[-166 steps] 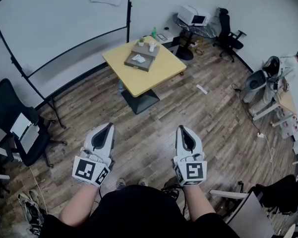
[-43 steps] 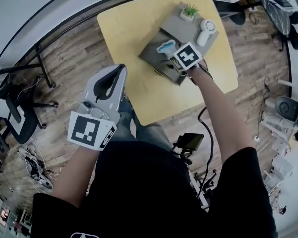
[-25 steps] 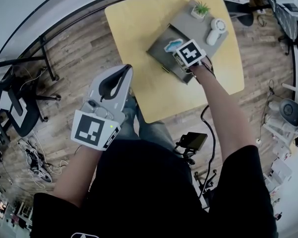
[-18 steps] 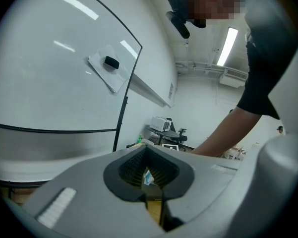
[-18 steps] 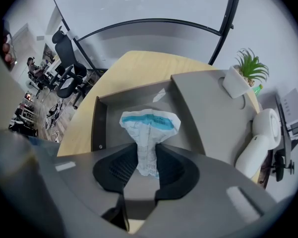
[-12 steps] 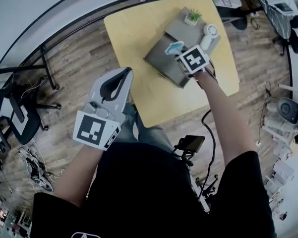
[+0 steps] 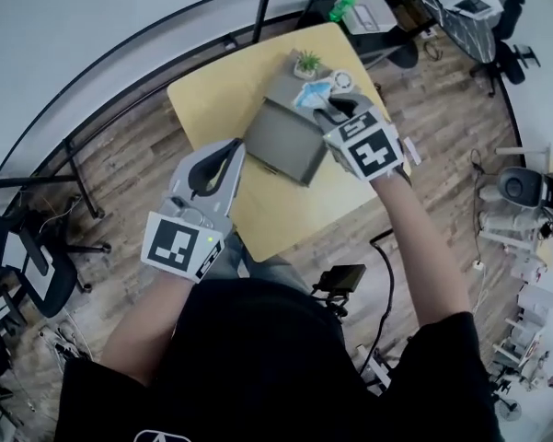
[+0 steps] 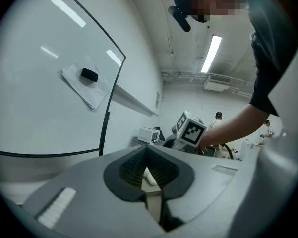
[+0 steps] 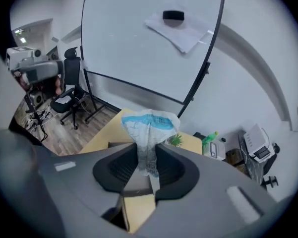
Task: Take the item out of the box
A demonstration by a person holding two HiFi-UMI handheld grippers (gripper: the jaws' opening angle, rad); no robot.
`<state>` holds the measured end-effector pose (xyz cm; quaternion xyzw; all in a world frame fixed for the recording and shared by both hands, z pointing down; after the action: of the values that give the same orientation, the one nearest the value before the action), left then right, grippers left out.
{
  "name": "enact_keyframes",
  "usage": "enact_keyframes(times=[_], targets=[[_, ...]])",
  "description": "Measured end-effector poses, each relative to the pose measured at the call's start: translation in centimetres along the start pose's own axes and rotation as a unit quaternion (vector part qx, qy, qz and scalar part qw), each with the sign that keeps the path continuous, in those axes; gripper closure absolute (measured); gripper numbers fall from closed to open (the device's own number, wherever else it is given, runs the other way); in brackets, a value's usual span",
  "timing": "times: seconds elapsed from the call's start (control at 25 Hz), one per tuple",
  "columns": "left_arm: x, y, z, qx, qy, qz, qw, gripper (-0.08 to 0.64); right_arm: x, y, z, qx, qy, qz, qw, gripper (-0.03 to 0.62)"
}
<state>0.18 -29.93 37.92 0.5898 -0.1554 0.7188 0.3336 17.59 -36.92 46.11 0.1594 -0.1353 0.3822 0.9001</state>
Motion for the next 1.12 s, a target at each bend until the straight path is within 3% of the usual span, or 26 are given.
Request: enact_keyframes(times=[0.2,0.4,0.68,0.96,1.12], targets=[[-2.7,-1.6,1.2,0.02,-0.023,0.021,0.9993,0.56,-1.2,-0.1,-7.9,0.054,-0.076,0.0,0.996,0.479],[-5.1,-2.7,2.2,0.035,-0.039,0.041,0.9978,0.56,-1.3,0.0,-14.1,0.122,-0.165,0.019,0.979,0.479],[-7.5,-3.7,2.1,0.043,-0.051,0.062,0.9959,0.56,0.1,1.0,-19.1,0.178,-0.276,0.084,0.941,0.479],[-8.5,-4.2,1.7,0.047,-0.059,0.074,0.9944,0.56,0.9,3.2,-21.9,0.209,-0.369,0.125,0.897,0.479],[-8.8,-4.5,1.4,0.049,-0.063,0.079,0.9937,0.56,1.3,4.2,-22.5,0.214,-0.403,0.145,0.878,0.479]])
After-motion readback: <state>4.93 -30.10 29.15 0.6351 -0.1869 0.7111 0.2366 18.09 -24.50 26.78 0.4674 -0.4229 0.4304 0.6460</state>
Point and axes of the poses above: the fingertips, and each gripper's own axes: z forward along the fingers, y to its left, x out of its underside, the point moved 2 cm from there along -z, backward along the fingers, and after that the axes turned 10 degrees about y, right-handed, at the moved point
